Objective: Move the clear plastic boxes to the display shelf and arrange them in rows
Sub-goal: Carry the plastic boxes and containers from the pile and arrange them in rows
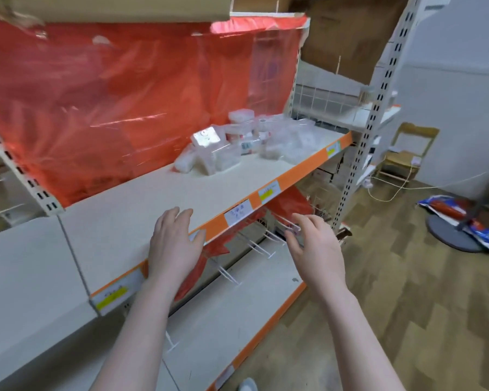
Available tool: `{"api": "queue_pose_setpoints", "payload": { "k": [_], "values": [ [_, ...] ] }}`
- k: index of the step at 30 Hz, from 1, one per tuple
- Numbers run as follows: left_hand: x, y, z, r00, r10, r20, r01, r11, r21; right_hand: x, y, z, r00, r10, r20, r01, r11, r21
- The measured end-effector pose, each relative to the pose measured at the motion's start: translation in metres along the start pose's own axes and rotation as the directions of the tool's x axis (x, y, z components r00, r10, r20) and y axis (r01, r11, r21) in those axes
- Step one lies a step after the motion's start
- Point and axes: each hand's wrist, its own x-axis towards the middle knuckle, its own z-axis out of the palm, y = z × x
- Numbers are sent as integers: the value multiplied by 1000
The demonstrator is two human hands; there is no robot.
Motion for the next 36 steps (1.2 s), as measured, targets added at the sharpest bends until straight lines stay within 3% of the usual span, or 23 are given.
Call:
{"api": "queue_pose_setpoints", "payload": {
  "k": [12, 20, 26, 36],
  "values": [
    [161, 15, 59, 995, -87, -53, 88, 996, 4, 180, 45, 76, 988, -132, 84, 132, 991, 6],
    [195, 9, 65, 941, -282, -185, 297, 953, 59, 273, 43, 140, 931, -335, 144, 308, 935, 178],
    [197, 31, 81, 810, -507, -296, 540, 840, 39, 333, 39, 183, 808, -553, 203, 472, 814, 339],
    [182, 46, 81, 633, -677, -376, 733, 680, 12, 380, -5, 238, 556, -795, 244, 664, 601, 445]
  ]
}}
